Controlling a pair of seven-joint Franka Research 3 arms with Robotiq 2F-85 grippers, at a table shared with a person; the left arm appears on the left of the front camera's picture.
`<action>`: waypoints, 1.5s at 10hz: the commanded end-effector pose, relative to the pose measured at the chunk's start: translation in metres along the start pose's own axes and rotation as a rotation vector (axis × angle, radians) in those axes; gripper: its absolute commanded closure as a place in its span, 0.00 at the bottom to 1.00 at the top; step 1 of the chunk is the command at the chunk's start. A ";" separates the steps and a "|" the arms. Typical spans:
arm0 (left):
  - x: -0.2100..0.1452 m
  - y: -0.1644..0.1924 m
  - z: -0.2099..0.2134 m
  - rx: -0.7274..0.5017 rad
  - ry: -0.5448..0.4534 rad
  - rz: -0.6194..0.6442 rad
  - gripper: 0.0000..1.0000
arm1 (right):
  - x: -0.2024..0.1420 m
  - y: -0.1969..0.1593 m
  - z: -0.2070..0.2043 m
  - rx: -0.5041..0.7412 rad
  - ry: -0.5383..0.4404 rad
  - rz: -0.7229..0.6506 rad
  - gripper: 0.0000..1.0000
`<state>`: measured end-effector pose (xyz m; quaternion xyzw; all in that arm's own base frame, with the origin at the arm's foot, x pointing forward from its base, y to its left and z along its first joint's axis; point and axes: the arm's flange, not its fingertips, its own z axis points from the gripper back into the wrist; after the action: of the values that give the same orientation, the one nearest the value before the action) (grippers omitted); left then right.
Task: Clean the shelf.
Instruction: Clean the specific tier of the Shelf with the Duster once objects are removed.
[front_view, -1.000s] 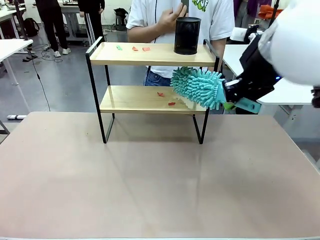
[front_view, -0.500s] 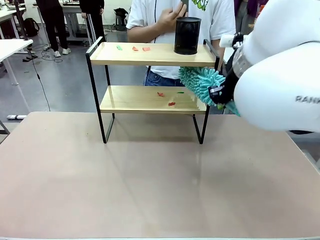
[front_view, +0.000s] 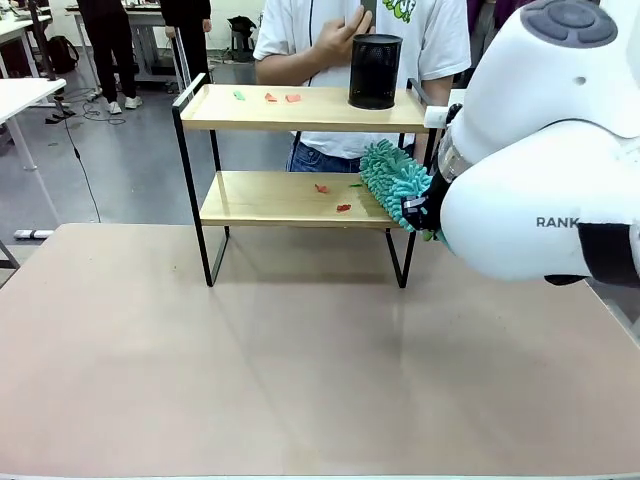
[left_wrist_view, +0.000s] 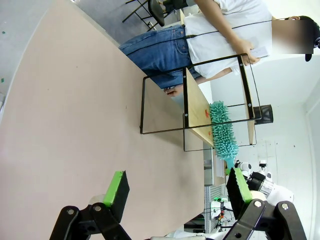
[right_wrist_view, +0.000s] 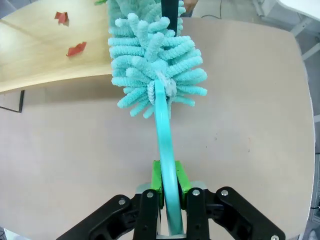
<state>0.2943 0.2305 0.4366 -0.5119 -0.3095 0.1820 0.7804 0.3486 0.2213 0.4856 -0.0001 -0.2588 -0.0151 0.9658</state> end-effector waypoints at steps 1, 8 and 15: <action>-0.001 0.000 -0.001 -0.019 -0.008 -0.026 0.00 | 0.006 0.007 -0.007 -0.008 -0.017 -0.015 0.88; -0.001 0.000 -0.001 -0.019 -0.008 -0.026 0.00 | -0.003 0.033 -0.015 0.259 0.123 0.169 0.88; -0.001 0.000 -0.001 -0.019 -0.008 -0.026 0.00 | -0.015 0.007 0.004 0.643 0.348 0.805 0.88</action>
<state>0.2943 0.2305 0.4367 -0.5119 -0.3096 0.1819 0.7804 0.3302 0.2466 0.4739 0.1779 -0.1042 0.3879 0.8983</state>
